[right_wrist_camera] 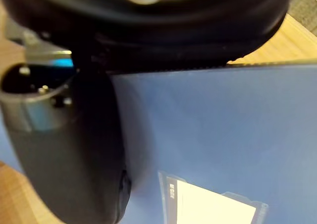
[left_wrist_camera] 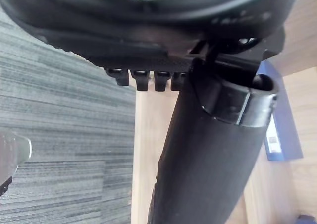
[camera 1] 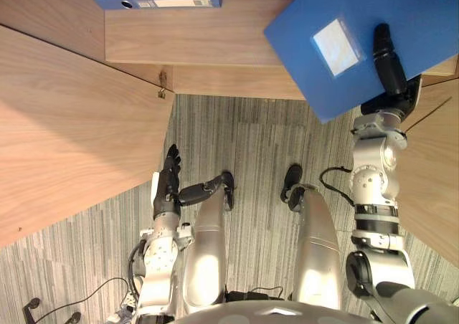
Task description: Walk over to the cabinet, pick up the folder, carry it to the office cabinet, place the folder inside the office cabinet, then close the office cabinet door
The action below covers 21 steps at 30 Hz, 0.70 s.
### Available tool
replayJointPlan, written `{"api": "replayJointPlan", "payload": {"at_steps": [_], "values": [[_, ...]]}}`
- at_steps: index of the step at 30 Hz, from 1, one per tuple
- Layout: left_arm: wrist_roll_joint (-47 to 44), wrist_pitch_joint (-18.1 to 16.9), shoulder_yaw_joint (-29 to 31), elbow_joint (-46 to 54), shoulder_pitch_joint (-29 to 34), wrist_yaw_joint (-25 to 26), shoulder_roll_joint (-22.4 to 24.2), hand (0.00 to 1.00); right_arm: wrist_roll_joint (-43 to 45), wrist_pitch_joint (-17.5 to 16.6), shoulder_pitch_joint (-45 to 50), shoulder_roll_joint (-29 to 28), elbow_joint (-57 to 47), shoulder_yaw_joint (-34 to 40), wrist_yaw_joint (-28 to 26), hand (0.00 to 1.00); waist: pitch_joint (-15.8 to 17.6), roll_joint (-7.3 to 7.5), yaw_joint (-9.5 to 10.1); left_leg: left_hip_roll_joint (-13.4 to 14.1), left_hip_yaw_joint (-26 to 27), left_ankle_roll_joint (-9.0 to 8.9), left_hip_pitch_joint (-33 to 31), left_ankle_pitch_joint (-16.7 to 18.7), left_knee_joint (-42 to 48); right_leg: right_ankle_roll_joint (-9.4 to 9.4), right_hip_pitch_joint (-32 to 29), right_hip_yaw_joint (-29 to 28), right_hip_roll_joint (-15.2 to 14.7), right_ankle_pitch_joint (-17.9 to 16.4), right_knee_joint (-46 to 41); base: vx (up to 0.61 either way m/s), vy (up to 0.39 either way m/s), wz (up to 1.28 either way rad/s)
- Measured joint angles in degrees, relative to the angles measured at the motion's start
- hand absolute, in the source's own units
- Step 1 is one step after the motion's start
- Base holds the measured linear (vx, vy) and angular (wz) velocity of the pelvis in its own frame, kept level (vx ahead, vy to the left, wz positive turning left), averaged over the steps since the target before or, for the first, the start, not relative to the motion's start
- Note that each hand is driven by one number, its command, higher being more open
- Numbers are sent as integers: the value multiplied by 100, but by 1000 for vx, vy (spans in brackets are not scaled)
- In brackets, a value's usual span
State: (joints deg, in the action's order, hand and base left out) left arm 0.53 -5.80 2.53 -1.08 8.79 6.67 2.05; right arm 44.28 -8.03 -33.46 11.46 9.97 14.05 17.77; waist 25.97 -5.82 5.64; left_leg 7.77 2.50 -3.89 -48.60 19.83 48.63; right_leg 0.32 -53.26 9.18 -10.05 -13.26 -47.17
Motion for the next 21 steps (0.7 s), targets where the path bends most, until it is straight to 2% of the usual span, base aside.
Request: {"api": "replayJointPlan", "payload": {"at_steps": [2,7,11,12,21], "values": [[-2,73,8,-368,-278,126,2,100,177,1,-384,-47,292,-30,122,0,1,1,-8,-2,-28,-6,-30,-9,-3,-3,-18,12,-4,4,-16,8,36,5],[-74,135,23,-644,-310,284,9,100,814,-216,-877,-299,584,-48,486,0,45,74,-153,1,-29,-26,-12,-32,-52,4,8,29,-7,26,35,5,44,1],[-125,137,7,-932,-437,361,9,100,1053,-286,-1201,-316,858,47,685,0,51,84,-171,-21,-40,-35,-18,-146,-142,14,11,50,-22,104,131,-57,31,5],[-127,141,6,-1026,-489,413,9,100,1129,-346,-1324,-315,974,58,756,100,52,85,-174,-21,-68,-44,-45,-185,-168,15,9,85,-21,129,170,-86,11,7],[-224,230,-71,-1327,-812,677,11,100,1455,-688,-1811,-454,1120,287,1145,100,92,151,-160,-27,-285,-114,-268,-424,-281,-70,-84,310,-24,241,250,-51,7,10]]}}
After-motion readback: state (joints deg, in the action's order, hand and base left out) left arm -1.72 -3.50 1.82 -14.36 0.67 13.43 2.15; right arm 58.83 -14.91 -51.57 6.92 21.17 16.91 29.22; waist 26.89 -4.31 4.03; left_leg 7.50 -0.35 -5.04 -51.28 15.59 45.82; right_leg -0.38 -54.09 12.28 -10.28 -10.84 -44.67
